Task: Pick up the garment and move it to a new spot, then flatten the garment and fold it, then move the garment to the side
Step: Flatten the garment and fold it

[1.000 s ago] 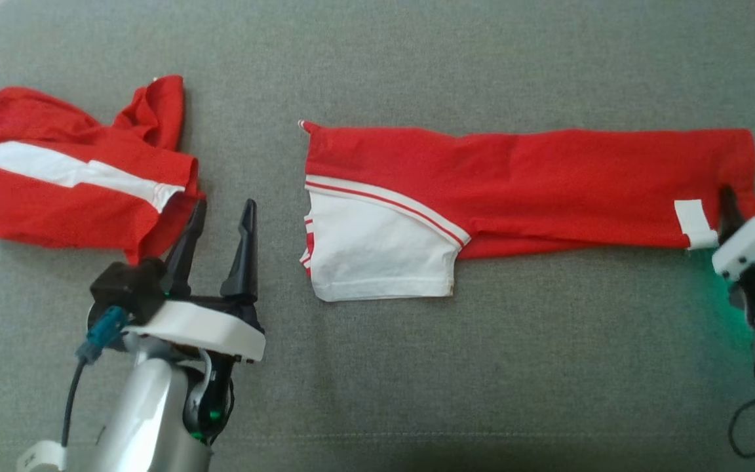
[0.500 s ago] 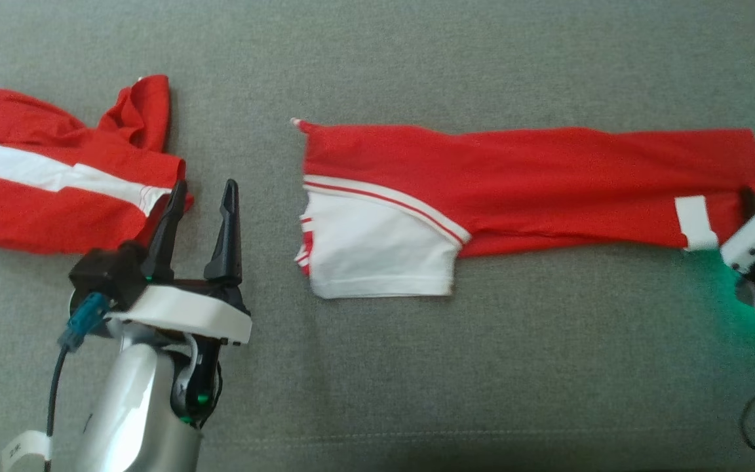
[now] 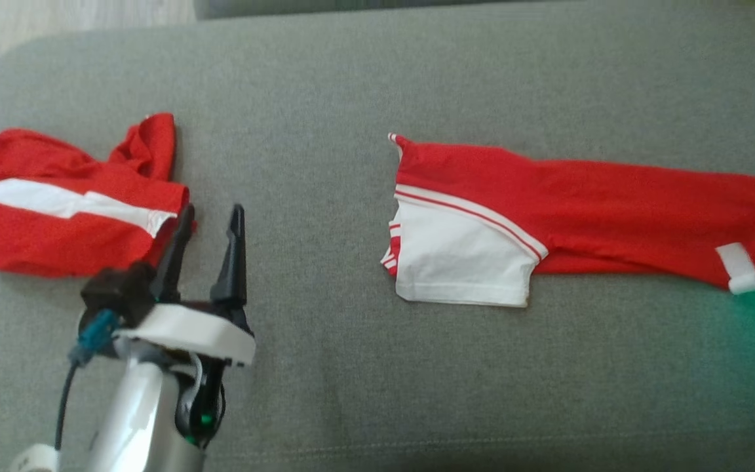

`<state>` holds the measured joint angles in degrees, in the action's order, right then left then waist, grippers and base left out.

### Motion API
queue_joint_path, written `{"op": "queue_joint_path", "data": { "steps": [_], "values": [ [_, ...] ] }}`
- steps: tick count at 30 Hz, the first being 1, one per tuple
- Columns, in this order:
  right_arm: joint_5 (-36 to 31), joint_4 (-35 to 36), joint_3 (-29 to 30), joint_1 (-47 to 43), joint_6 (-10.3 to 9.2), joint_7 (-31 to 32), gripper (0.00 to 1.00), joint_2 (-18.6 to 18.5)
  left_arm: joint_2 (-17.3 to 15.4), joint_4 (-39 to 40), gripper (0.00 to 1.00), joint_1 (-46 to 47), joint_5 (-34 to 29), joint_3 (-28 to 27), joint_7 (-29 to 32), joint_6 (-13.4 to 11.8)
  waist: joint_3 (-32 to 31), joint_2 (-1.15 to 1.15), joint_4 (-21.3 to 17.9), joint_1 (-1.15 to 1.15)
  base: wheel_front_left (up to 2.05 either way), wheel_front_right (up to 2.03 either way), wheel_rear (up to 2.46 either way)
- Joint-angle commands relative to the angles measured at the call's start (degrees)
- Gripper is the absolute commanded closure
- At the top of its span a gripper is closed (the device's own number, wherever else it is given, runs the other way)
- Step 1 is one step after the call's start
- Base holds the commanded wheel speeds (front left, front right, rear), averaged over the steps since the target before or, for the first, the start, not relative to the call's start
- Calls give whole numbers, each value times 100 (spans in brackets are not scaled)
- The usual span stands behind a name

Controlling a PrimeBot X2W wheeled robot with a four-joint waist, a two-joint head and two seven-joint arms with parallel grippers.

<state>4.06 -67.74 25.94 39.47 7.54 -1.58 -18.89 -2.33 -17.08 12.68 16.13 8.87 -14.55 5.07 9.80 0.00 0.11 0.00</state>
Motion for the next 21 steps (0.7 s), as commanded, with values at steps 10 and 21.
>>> {"op": "queue_joint_path", "data": {
  "steps": [10, 21],
  "values": [
    [277, 490, -977, 401, -5, 79, 100, 1156, -55, 50, 0, -359, 190, 47, -45, -103, -909, 0, -13, 0, 0, 0, 0],
    [2270, 1526, -2787, 75, -5, 652, 100, 1597, -55, 101, 0, -560, 316, 217, -45, -190, -1045, 0, 362, 0, 0, 0, 0]
  ]
}}
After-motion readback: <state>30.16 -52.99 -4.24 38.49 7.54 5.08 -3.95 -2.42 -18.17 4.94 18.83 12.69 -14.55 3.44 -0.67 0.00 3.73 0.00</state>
